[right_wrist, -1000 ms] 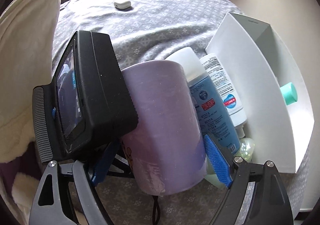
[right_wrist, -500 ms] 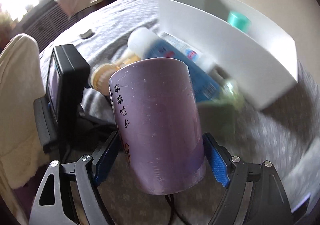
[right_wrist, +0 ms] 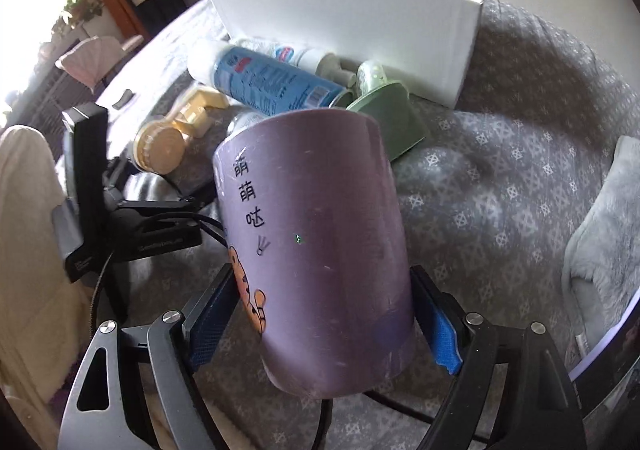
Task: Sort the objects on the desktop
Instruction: 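Grasp the purple mug with the right gripper and lift it, then lower the purple mug into the white box and open the right gripper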
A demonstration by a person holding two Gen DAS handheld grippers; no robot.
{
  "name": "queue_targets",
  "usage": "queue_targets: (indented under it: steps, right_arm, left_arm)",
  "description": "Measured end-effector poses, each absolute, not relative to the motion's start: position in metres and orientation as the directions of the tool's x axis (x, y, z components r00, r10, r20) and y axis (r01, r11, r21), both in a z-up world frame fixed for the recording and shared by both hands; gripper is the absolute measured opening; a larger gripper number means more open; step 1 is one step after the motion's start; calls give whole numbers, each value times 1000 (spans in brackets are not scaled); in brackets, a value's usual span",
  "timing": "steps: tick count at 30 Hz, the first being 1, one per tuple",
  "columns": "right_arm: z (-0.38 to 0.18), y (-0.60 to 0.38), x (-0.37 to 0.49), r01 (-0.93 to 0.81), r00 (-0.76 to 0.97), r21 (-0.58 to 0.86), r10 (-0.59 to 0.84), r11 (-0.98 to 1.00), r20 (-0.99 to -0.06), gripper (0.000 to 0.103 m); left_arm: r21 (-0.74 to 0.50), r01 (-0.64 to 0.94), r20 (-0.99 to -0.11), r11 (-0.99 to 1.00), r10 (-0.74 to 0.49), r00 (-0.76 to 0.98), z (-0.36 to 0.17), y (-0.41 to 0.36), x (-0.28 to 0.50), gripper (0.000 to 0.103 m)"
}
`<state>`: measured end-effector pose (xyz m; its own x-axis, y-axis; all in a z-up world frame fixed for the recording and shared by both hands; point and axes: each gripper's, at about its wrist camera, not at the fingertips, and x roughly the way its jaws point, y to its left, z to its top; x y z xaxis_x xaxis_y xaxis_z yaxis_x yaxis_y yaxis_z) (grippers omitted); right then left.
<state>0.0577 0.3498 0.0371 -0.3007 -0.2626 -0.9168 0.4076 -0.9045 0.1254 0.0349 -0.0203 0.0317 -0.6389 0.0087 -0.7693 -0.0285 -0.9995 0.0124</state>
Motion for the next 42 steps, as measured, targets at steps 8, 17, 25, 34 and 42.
queue_targets:
  steps: [8,17,25,34,42]
  right_arm:
    - [34,340,41,359,-308,171,-289,-918,-906,82]
    - [123,392,59,242,-566,390,-456,-888,-687,80]
    - [188,371,-21,25,-795,394,-257,-919,-550,80]
    - [155,353,-112,-181,-745,344,-99,-921,-659,80]
    - [121,348,-121,-202,-702,235,-27,-951,-712,81]
  left_arm:
    - [13,-29,-769,-1000,9,-639,31,-19,37,103]
    - [12,-29,-769,-1000,9,-639,30,-19,39,103]
    - [12,-29,-769,-1000,9,-639,30,-22,40,103]
    - [12,-29,-769,-1000,9,-640,30,-23,41,103]
    - [12,-29,-769,-999,9,-640,30,-24,43,103]
